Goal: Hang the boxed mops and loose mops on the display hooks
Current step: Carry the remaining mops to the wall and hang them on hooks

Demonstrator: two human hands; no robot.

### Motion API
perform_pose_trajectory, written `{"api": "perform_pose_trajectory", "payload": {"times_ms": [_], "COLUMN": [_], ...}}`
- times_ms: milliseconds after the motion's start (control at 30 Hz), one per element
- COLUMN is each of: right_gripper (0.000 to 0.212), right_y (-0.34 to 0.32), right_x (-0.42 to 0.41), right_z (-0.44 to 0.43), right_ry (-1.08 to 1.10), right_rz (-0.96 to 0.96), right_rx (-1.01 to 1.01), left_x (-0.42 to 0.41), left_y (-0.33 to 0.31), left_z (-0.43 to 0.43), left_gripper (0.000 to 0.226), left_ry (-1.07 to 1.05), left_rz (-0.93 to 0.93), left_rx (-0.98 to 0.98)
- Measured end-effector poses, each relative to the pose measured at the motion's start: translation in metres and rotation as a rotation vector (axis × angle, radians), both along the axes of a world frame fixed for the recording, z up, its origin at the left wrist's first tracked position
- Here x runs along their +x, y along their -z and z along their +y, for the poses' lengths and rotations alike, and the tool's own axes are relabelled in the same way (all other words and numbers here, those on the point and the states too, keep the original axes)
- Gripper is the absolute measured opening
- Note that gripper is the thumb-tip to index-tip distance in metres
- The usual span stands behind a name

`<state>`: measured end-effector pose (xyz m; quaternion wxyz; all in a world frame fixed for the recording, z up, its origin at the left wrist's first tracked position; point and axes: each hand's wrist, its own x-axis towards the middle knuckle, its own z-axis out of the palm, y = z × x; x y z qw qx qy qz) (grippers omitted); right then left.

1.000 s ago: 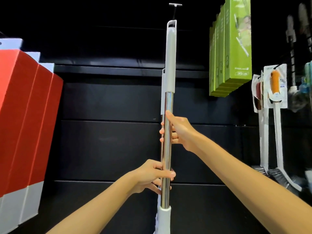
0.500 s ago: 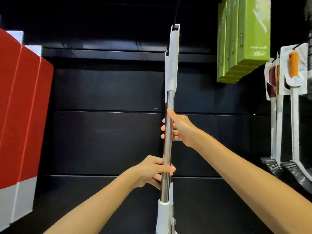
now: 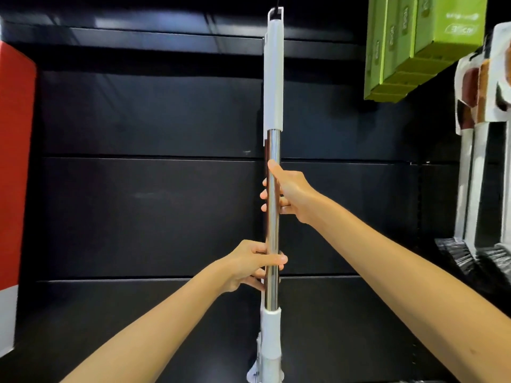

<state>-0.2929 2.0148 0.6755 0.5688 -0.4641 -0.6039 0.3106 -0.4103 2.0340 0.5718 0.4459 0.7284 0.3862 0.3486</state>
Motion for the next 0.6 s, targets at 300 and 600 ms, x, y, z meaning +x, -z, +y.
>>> {"api": "perform_pose_trajectory", "payload": {"times_ms": [300, 600], "right_gripper": [0.036, 0.045], "right_y": [0.003, 0.006], "right_x": [0.005, -0.001], "right_z": [0.018, 0.024], "right_ry": [0.009, 0.002], "right_rz": [-0.011, -0.008], "right_rx": [0.011, -0.021], "left_x": [0.011, 0.003], "left_y": [0.003, 0.003], "left_z": [0.018, 0.021], "left_gripper": [0.009, 0.010], "left_ry": [-0.025, -0.051], "left_rz": [-0.007, 0.011], "left_rx": [0.019, 0.001]}}
